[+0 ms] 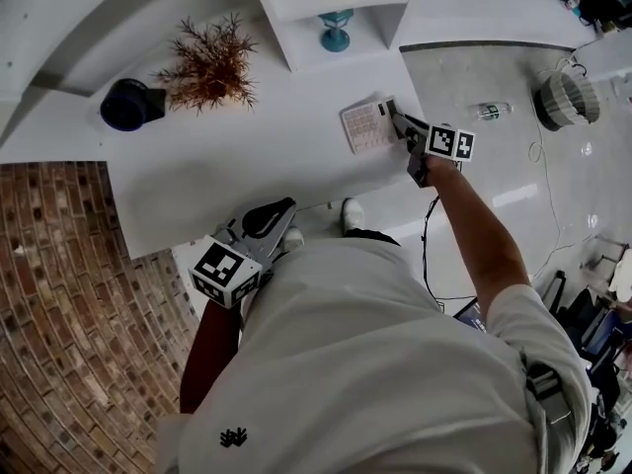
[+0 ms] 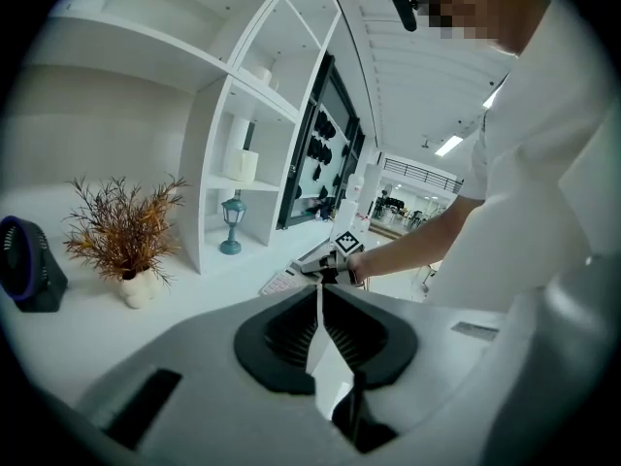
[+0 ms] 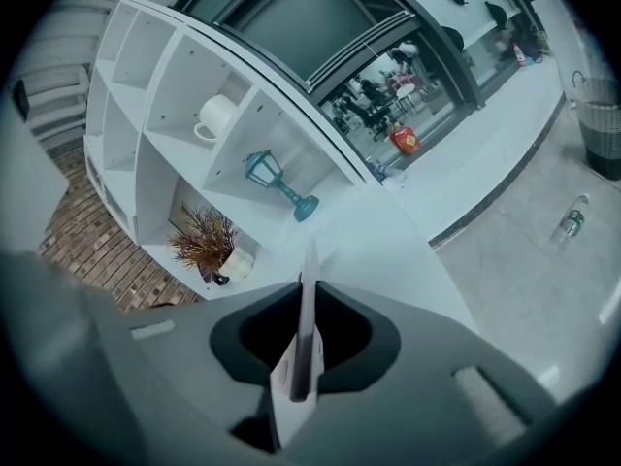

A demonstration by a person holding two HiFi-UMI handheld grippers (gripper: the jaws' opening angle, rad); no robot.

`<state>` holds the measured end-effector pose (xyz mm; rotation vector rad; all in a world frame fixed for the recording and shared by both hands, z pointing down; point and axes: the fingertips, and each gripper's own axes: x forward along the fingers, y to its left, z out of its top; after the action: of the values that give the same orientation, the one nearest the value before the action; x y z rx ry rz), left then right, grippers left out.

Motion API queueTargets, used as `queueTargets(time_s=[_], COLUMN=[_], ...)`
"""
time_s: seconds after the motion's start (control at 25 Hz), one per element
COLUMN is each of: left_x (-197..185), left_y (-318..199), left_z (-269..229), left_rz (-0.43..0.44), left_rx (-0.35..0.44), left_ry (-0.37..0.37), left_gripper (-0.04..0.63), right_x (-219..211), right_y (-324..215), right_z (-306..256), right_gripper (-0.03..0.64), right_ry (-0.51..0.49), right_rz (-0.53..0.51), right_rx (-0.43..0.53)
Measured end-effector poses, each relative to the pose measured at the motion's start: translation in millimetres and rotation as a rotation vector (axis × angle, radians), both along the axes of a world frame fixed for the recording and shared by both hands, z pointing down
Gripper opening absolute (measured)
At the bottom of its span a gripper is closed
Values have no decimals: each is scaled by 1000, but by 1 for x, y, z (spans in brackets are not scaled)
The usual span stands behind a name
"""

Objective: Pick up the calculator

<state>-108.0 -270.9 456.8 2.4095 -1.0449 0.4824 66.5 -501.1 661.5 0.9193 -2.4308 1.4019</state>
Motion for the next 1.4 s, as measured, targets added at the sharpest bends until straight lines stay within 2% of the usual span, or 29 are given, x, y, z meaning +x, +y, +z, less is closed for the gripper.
queueTargets(time_s=[0.32, 0.56, 0.8, 1.12, 1.4], left_x=[-16, -30, -58, -87, -118], left_y=[17, 34, 55, 88, 118], left_z=[0, -6, 0, 1, 3], left_rz=[-9, 26, 35, 64, 102], left_rx=[22, 36, 69, 84, 85], left_ry=[45, 69, 75, 119, 123], left_gripper=[23, 20, 11, 6, 6], right_x=[-4, -19, -42, -80, -115], right_y=[11, 30, 55, 101, 147], right_z=[-19, -48, -85, -132, -162], right_gripper=[55, 55, 55, 55, 55], right_ry=[30, 34, 19, -4, -12], right_rz=[10, 2, 1, -16, -35], right_rx=[42, 75, 117, 159, 176])
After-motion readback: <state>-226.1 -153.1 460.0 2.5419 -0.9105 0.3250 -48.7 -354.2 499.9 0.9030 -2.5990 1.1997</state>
